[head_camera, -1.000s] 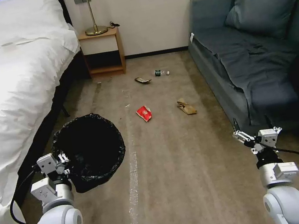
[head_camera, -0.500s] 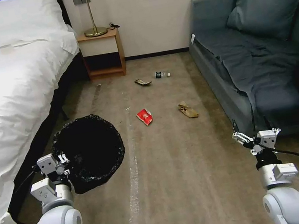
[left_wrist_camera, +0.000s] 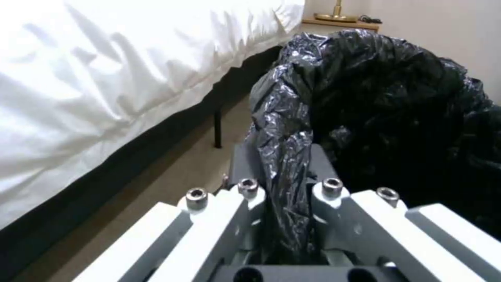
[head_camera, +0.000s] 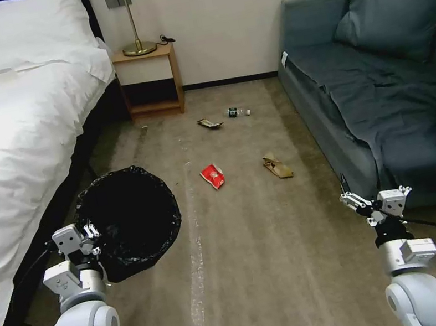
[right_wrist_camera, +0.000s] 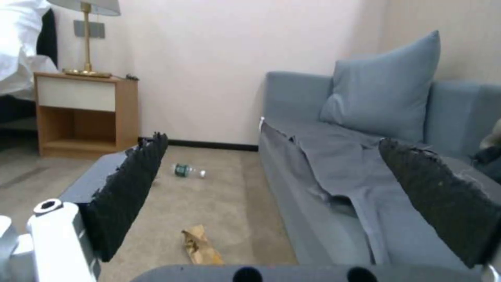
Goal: Pick up the trash bin, then pick up the garbage on the floor and place it into the trash bin.
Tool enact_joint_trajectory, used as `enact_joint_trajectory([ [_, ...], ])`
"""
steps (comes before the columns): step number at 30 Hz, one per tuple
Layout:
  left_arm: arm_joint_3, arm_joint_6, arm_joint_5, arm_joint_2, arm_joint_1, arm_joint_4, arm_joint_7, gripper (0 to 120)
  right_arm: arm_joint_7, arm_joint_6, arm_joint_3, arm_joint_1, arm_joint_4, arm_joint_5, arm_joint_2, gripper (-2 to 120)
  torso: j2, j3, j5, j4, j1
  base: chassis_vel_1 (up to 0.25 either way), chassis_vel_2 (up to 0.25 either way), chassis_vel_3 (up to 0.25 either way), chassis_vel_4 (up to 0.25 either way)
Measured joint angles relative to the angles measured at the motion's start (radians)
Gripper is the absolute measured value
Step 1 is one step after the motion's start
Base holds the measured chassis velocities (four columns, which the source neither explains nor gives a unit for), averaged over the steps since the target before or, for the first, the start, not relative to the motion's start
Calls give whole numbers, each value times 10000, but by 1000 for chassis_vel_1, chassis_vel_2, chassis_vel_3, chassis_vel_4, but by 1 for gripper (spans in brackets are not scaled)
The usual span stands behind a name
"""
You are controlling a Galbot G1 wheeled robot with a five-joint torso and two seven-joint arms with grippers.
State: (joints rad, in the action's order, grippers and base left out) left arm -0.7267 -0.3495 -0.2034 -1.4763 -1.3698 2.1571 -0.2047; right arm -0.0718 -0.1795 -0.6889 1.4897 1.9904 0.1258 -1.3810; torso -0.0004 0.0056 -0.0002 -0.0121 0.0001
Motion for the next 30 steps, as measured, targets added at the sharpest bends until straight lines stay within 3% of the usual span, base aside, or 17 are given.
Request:
enact_joint_trajectory([
  [30,-31,18,-5,47,-38,130,40,5,76,23,-79,-11,49,57,16,100,0,0,0,0,0,-85,87,92,-84],
])
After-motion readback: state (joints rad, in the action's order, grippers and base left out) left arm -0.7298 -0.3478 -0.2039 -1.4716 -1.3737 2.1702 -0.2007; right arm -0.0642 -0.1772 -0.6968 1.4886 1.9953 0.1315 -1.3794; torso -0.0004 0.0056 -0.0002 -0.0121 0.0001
